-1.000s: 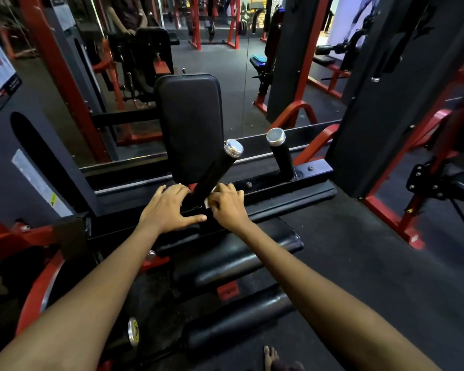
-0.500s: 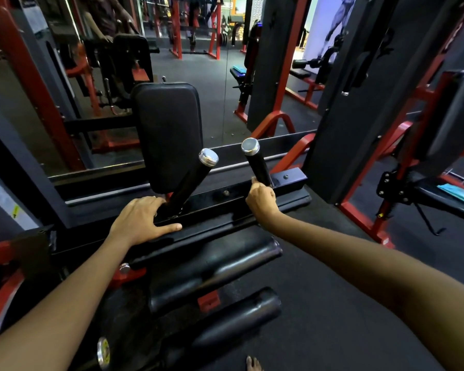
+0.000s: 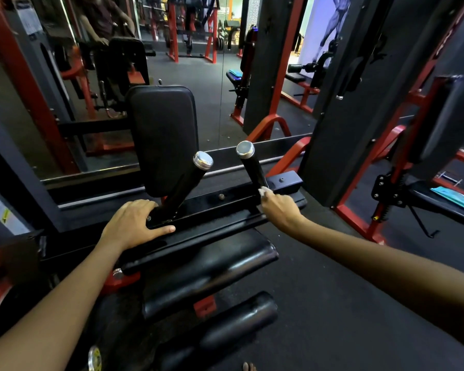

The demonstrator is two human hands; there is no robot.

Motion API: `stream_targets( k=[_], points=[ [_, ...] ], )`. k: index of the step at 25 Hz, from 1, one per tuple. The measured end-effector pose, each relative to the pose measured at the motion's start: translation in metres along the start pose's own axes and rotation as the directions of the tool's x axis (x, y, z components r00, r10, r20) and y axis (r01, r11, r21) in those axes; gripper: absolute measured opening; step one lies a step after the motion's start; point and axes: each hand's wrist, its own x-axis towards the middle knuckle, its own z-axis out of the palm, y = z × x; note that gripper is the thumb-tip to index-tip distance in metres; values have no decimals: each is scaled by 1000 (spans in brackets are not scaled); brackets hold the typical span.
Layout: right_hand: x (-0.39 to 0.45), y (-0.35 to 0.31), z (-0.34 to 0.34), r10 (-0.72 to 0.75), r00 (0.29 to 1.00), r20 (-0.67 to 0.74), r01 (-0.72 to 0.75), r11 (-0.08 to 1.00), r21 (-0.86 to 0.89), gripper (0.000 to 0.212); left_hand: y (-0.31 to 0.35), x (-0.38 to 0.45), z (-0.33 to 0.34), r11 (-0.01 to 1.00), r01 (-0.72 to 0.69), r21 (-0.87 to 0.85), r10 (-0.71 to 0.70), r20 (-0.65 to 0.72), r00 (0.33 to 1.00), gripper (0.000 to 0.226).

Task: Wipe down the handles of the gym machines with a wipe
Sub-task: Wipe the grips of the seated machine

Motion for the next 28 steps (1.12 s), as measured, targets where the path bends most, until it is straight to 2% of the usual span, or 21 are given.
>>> stream_targets(
  k=[1, 2, 3, 4, 6, 9, 10, 12, 13, 14, 16, 18, 21, 24, 26, 28],
  points=[
    [-2, 7, -3, 82, 995, -50, -66, 963, 262, 31, 0, 1, 1, 1000, -2, 6, 2, -7, 1000, 78],
    [-3, 11, -6, 176, 983, -51, -122, 838, 531, 24, 1, 1, 1, 1000, -5, 20, 5, -11, 1000, 78],
    [1, 11, -5, 308, 947, -88, -142, 651, 745, 21, 1, 2, 1, 999, -5, 34, 6, -11, 1000, 78],
    [3, 5, -5, 449, 889, -94, -149, 476, 867, 21, 1, 1, 1, 999, -5, 46, 5, -9, 1000, 78],
    [3, -17, 1, 633, 773, -38, -159, 251, 955, 17, 1, 0, 2, 999, -7, 52, 8, -8, 1000, 78],
    [7, -22, 8, 774, 627, 89, -181, 33, 983, 21, 2, 1, 2, 999, -8, 53, 9, -17, 1000, 77],
    [12, -16, 4, 791, 605, 92, -135, -12, 991, 21, 3, 0, 2, 999, -5, 51, 6, -14, 1000, 77],
    [22, -7, -11, 763, 644, 52, 25, -89, 996, 20, 3, 0, 2, 999, -4, 47, 4, -10, 1000, 76],
    [24, -9, -15, 733, 679, 34, 61, -103, 993, 20, 2, -1, 1, 999, -1, 46, 2, -7, 1000, 77],
    [24, -13, -16, 730, 683, 24, 44, -73, 996, 20, 2, -1, 1, 999, 2, 47, -2, -1, 1000, 77],
    [21, -19, -2, 773, 634, 11, -53, 29, 998, 18, 2, -1, 1, 999, 9, 47, -9, 1, 1000, 77],
    [20, -17, 2, 788, 615, -8, -108, 94, 990, 15, 3, -1, 1, 999, 17, 41, -17, 2, 1000, 78],
    [25, -15, -23, 776, 619, -117, 26, 128, 991, 14, 5, -1, -1, 999, 21, 37, -22, 9, 1000, 77],
    [22, -20, -39, 736, 619, -272, 150, 229, 962, 17, 7, -1, -2, 999, 18, 36, -18, 10, 1000, 78],
    [20, -17, -25, 733, 631, -254, 85, 259, 962, 19, 6, -1, -1, 998, 17, 54, -18, 9, 1000, 80],
    [18, -13, -15, 742, 657, -138, -65, 238, 969, 20, 7, -2, 0, 997, 13, 75, -13, 0, 1000, 83]
  ],
)
